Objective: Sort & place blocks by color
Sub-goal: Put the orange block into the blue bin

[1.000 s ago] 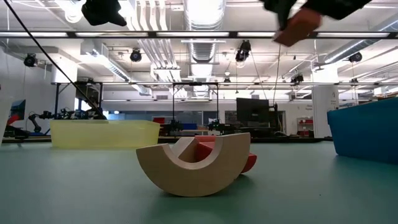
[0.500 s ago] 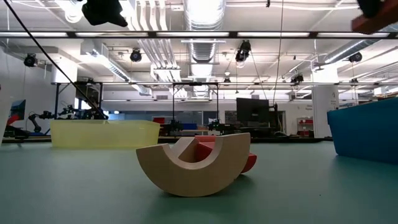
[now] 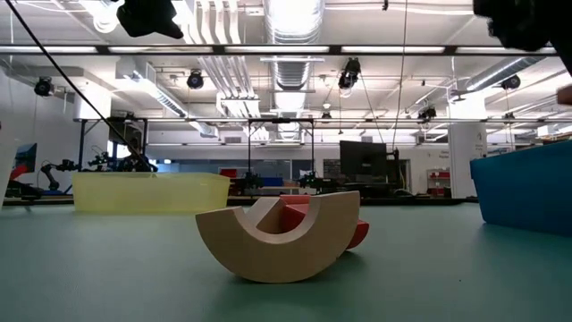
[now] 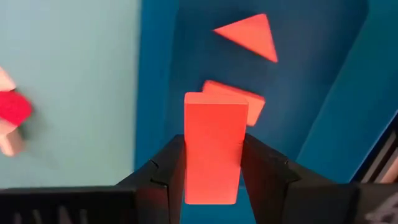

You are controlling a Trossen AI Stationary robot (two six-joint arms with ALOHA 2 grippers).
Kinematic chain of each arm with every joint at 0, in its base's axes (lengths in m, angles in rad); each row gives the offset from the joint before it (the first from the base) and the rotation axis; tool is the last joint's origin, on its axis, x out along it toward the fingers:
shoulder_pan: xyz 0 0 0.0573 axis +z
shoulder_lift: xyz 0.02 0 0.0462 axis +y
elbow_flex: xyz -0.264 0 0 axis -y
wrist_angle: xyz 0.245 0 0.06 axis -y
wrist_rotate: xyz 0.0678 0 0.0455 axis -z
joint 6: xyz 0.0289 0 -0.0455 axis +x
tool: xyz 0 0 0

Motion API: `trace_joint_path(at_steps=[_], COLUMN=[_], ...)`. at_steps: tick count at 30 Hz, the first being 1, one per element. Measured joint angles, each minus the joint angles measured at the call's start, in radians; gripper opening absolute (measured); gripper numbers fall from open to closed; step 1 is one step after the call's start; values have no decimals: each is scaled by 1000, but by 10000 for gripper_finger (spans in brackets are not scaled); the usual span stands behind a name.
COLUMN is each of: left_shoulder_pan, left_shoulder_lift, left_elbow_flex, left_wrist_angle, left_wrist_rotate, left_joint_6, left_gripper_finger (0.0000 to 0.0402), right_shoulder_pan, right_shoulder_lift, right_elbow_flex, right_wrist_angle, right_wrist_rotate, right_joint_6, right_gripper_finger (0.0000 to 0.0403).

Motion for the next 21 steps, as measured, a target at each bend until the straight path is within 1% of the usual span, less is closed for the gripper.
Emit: trace_joint_path(at_steps=[5,11,15,21], left_shoulder_pan=[0,0,0,0], left_shoulder_lift=[0,0,0,0], left_elbow_flex=[0,0,0,0], left_wrist_angle=[0,0,0,8], left_wrist_rotate=[0,-2,-4,-4], left_joint_6=[-7,-6,-6,-7], left_gripper_finger=[177,177,177,177], right_shoulder_pan=[2,2,2,2], right_shoulder_lift=[-52,-57,-51,-50], right_elbow_flex=[-132,-249,-296,-311], right_wrist_angle=[54,53,77,78], right_wrist_rotate=[-30,-139,-152,-153], right_joint_6=[43,61,65,55], right_gripper_finger=[119,119,121,128])
